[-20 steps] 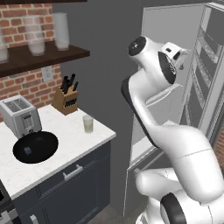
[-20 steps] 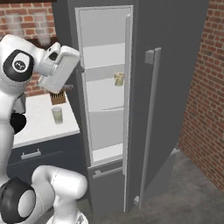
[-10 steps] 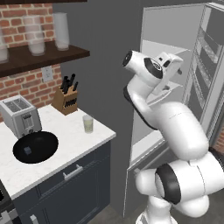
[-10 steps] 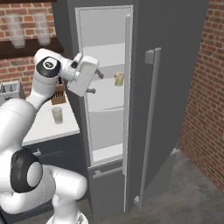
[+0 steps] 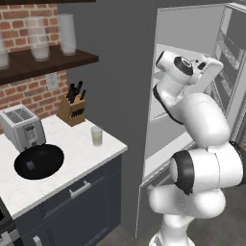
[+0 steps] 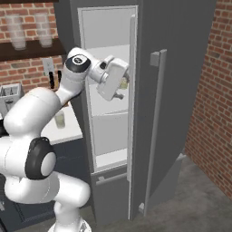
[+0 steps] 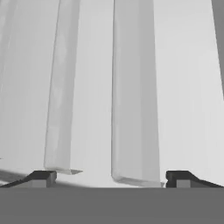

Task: Grab a lemon wedge from the fridge and one ice cube from the ice bowl, and put them in the glass of lemonade.

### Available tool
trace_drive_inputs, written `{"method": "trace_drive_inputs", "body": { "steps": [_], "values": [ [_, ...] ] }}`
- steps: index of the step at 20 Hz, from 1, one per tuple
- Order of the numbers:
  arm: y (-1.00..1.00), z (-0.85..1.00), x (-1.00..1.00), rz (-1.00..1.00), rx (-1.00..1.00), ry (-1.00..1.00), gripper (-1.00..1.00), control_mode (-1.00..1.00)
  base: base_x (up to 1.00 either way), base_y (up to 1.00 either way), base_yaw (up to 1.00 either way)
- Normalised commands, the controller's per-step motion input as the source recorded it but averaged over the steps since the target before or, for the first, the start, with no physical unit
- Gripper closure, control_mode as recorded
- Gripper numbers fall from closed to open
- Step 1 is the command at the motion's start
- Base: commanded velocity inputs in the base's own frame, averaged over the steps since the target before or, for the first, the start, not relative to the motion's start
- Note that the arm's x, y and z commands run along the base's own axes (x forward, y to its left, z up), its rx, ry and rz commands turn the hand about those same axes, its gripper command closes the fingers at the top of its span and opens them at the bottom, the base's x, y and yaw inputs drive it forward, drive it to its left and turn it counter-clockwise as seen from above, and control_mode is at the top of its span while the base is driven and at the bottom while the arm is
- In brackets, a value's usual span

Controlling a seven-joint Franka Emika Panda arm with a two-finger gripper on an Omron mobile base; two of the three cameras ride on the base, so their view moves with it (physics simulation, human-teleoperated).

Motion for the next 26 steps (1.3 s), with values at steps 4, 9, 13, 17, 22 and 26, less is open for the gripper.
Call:
{"method": "trace_drive_inputs", "body": {
  "steps": [4,9,13,17,22,26],
  "values": [
    [-0.83,-0.04,-0.22,-0.26,0.00,0.00,-1.00,-1.00,0.00,0.00,0.00],
    [-0.97,-0.09,-0.22,-0.26,0.00,0.00,-1.00,-1.00,0.00,0.00,0.00],
    [-1.00,-0.15,-0.08,-0.23,0.00,0.00,-1.00,-1.00,0.00,0.00,0.00],
    [-1.00,-0.03,0.00,-0.13,0.00,0.00,-1.00,-1.00,0.00,0.00,0.00],
    [-0.93,0.00,0.00,-0.06,0.00,0.00,-1.00,-1.00,0.00,0.00,0.00],
    [-0.08,0.08,-0.11,-0.02,-0.01,-0.03,-1.00,-1.00,0.00,0.00,0.00]
  ]
}}
